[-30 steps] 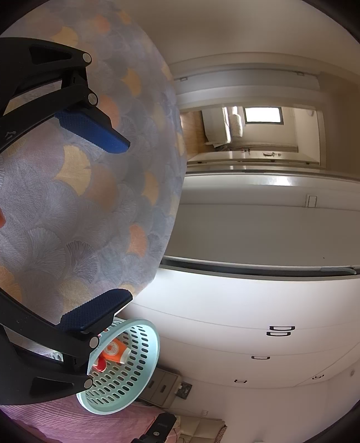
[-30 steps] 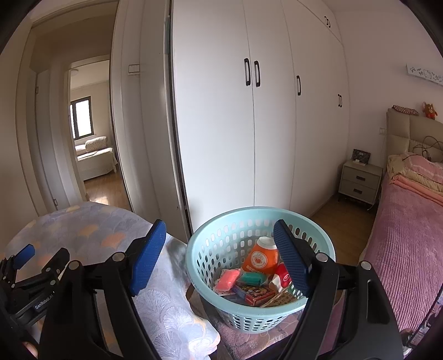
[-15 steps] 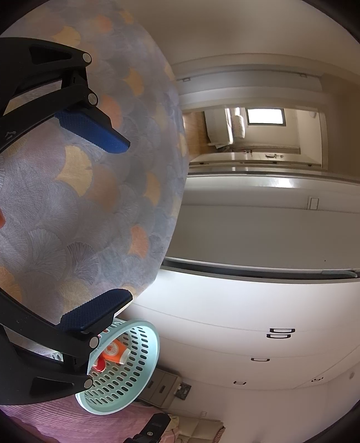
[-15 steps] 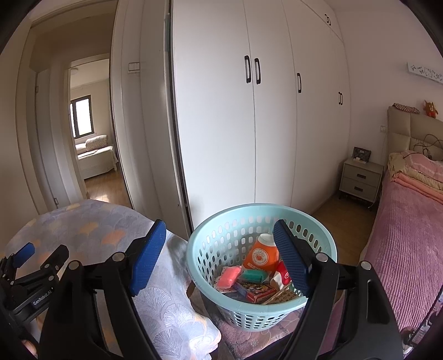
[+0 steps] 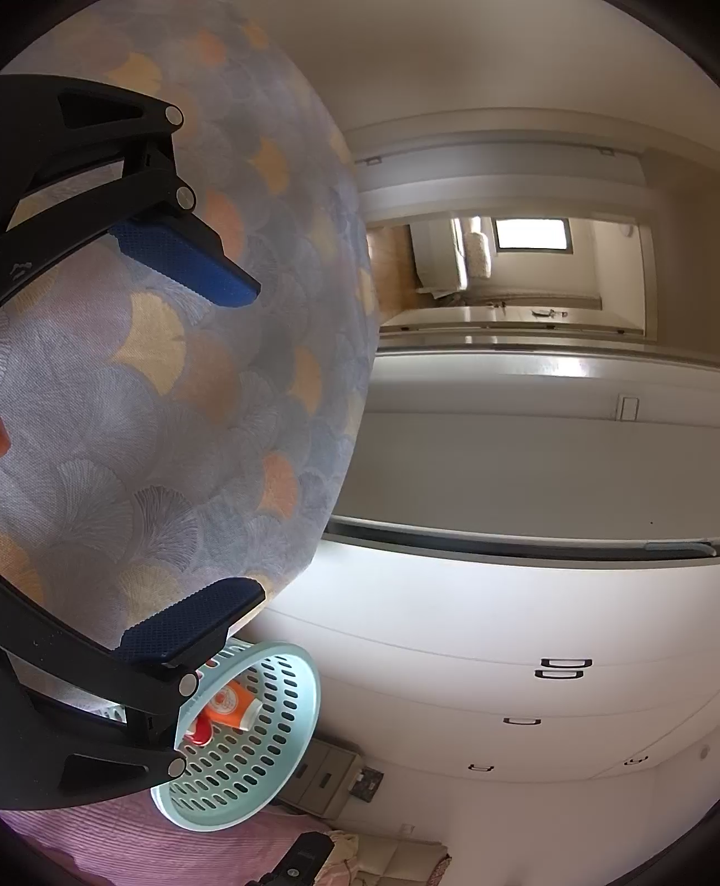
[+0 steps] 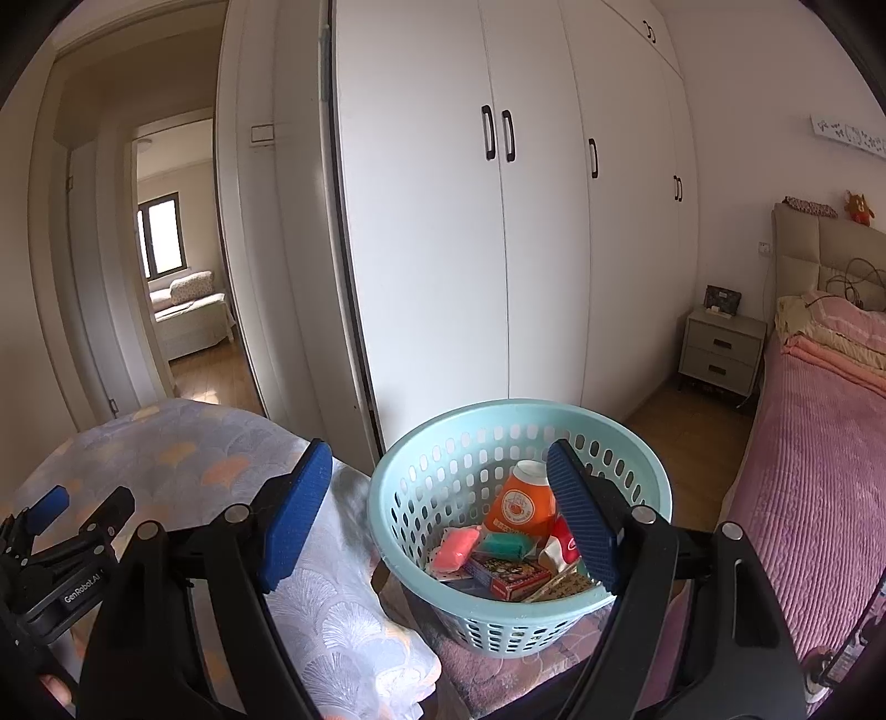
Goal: Collect trash
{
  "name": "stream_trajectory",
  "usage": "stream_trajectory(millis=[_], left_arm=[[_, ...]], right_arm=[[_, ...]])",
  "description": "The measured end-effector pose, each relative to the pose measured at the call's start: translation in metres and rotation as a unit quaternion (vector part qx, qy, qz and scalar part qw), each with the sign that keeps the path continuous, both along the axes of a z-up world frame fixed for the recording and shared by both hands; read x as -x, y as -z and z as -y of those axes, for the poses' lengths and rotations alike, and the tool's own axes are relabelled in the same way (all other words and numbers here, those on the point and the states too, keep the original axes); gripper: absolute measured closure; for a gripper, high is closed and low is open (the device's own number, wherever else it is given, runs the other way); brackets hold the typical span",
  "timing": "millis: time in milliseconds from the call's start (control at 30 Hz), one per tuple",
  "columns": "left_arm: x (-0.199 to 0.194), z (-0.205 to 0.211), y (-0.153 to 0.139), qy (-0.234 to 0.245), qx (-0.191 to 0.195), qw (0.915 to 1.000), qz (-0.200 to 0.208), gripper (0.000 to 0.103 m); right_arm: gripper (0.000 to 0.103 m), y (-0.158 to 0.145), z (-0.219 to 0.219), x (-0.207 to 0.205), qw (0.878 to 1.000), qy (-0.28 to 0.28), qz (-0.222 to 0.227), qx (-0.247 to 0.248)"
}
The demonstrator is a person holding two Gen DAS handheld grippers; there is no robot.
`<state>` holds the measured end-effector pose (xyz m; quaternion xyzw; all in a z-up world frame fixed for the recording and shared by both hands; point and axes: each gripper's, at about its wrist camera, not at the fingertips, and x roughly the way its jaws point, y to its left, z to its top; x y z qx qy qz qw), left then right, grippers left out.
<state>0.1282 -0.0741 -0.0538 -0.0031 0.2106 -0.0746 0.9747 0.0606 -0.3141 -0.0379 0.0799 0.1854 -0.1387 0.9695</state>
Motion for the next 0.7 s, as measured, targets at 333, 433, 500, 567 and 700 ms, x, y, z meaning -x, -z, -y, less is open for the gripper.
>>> stream_trajectory(millis=[333, 433, 500, 567, 700], left_arm=[[0.0, -0.0002, -0.0001, 0.0, 0.0, 1.0, 0.0, 0.008], [0.0001, -0.0005, -0.0002, -0.002, 0.001, 1.0, 0.0, 0.008], [0.0006, -0.0007, 0.0, -0.004, 0.002, 1.0, 0.001, 0.008], [0.0005, -0.0018, 0.0005, -0.007, 0.004, 1.0, 0.0, 0.008], [0.0006, -0.0025, 0.0011, -0.009, 0.005, 0.9999, -0.001, 0.008]], right_arm=[[0.027, 0.0021, -0.0024, -0.0014, 1.0, -0.003, -0.004, 0.001], [0.027, 0.0022, -0.0028, -0.0014, 1.0, 0.0, -0.004, 0.004], [0.027, 0.0022, -0.0036, -0.0008, 1.0, 0.001, -0.004, 0.005], [0.027, 0.0016, -0.0041, -0.0008, 1.0, 0.002, -0.004, 0.006], [0.027, 0.0014, -0.0049, -0.001, 1.0, 0.001, -0.004, 0.006]])
